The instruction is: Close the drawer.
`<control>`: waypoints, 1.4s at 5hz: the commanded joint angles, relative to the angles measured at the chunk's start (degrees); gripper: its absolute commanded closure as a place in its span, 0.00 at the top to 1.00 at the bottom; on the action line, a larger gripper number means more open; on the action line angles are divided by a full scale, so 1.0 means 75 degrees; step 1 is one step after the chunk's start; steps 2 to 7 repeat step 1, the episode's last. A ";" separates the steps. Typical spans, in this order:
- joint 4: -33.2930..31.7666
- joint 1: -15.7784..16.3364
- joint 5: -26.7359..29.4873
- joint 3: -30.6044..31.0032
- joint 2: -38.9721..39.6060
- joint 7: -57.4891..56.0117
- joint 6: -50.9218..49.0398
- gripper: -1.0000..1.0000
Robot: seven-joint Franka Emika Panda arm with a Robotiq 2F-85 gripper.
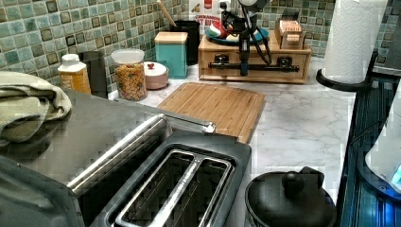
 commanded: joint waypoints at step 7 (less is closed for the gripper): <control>0.0730 -0.0947 -0.0018 -0.0826 -0.0001 -0.0630 0.0176 0.00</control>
